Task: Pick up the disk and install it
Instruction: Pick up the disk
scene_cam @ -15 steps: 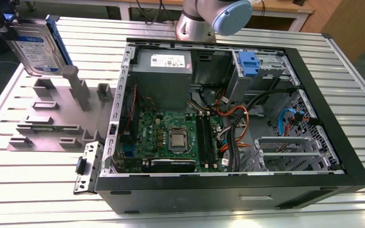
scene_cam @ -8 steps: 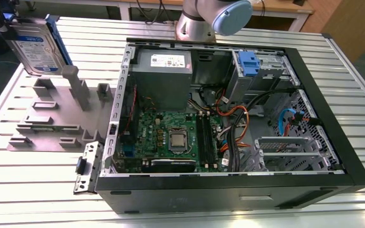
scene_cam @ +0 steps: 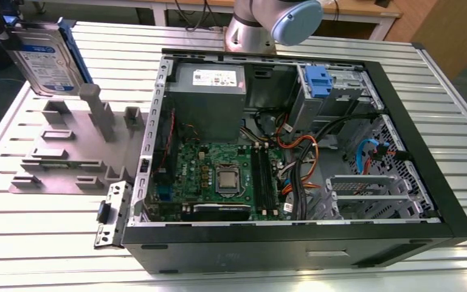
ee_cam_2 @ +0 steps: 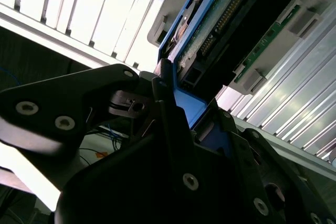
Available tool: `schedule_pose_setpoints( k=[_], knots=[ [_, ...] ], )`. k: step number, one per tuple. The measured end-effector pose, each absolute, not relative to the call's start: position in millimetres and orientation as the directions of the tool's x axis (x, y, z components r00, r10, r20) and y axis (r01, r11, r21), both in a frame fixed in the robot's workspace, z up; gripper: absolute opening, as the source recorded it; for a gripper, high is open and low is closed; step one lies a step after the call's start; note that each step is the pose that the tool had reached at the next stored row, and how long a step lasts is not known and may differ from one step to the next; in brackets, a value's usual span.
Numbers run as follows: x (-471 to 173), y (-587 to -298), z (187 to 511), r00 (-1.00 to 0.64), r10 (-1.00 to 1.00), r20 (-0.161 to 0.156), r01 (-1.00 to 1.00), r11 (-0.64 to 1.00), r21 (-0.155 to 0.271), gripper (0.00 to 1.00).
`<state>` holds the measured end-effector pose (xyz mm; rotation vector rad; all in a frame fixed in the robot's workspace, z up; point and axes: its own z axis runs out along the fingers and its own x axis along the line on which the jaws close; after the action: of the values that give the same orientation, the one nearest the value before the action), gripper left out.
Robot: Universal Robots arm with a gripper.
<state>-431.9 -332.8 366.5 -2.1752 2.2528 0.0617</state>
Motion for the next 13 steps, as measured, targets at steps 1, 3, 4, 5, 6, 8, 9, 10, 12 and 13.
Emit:
schedule_pose_setpoints(
  k=[1,3,4,5,6,8,9,10,12,13],
  knots=[
    [-431.9,-332.8,366.7,-0.035,-0.999,-0.034,-0.999,0.035,0.022,0.36],
    [-431.9,-332.7,367.3,-0.035,-0.999,-0.034,-0.999,0.035,0.022,0.36],
    [-431.9,-332.8,367.5,-0.035,-0.999,-0.034,-0.999,0.035,0.022,0.36],
    [-431.9,-332.7,367.8,-0.035,-0.999,-0.034,-0.999,0.035,0.022,0.36],
    [-431.9,-332.8,368.1,-0.035,-0.999,-0.034,-0.999,0.035,0.022,0.36],
    [-431.9,-332.7,368.7,-0.035,-0.999,-0.034,-0.999,0.035,0.022,0.36],
    [-431.9,-332.7,368.9,-0.035,-0.999,-0.034,-0.999,0.035,0.022,0.36],
    [-431.9,-332.7,369.2,-0.035,-0.999,-0.034,-0.999,0.035,0.022,0.36],
    [-431.9,-332.7,369.8,-0.035,-0.999,-0.034,-0.999,0.035,0.022,0.36],
    [-431.9,-332.8,370.0,-0.035,-0.999,-0.034,-0.999,0.035,0.022,0.36]
  ],
)
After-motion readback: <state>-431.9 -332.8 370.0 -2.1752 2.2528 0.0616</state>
